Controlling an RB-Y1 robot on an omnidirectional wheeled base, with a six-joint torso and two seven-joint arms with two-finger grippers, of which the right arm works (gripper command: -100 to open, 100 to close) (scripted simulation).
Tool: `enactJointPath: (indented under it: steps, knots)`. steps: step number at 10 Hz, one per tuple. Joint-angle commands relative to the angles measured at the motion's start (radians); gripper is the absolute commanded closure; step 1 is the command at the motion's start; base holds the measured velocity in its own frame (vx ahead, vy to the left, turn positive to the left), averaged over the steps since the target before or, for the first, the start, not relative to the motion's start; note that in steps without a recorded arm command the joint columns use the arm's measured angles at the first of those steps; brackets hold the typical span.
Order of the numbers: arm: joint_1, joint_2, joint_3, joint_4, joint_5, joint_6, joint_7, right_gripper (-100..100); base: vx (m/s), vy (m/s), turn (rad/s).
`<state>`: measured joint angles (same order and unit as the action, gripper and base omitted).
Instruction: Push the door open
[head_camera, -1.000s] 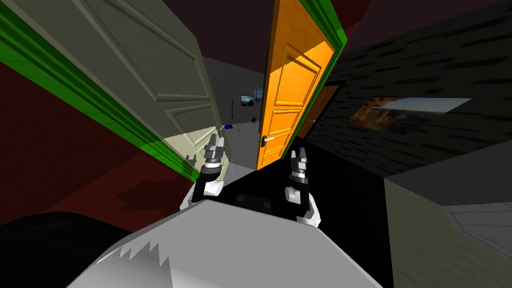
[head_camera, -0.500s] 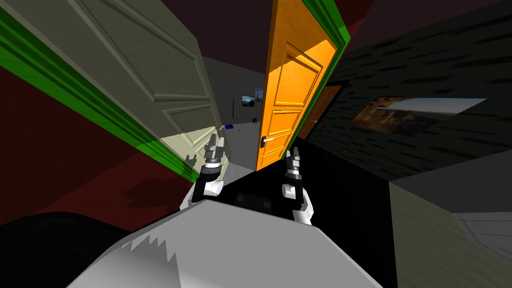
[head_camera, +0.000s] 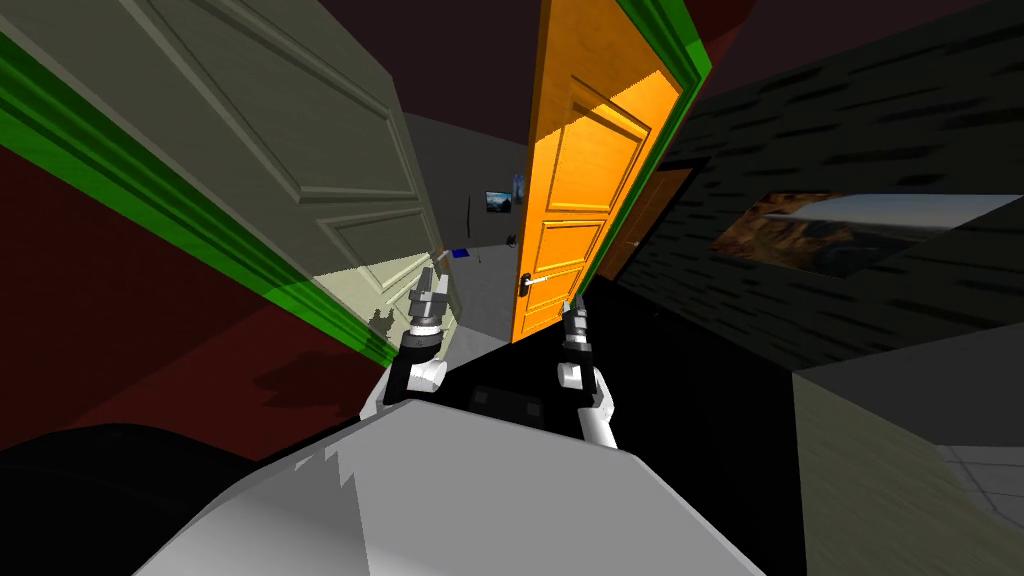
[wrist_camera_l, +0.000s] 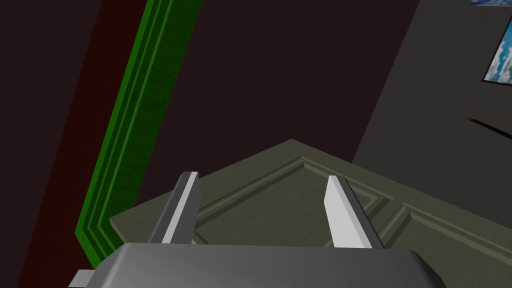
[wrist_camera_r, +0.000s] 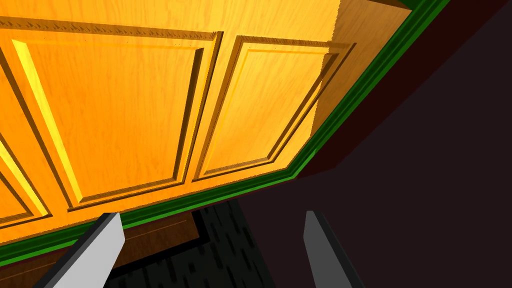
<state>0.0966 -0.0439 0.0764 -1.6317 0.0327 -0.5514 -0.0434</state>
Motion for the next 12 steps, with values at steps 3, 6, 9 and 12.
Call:
enactJointPath:
  steps: [3,6,9,12]
  knots:
    - [-0.041,0.001,0.014,0.080,-0.001,0.001,-0.009,-100,0.029,-0.049,0.040]
    - [-0.104,0.003,0.032,0.179,-0.003,0.005,-0.020,-100,0.048,-0.080,0.057]
    - [-0.166,0.007,0.049,0.279,-0.004,0.009,-0.031,-100,0.046,-0.076,0.056]
    - [-0.228,0.012,0.066,0.376,-0.006,0.013,-0.041,-100,0.048,-0.073,0.054]
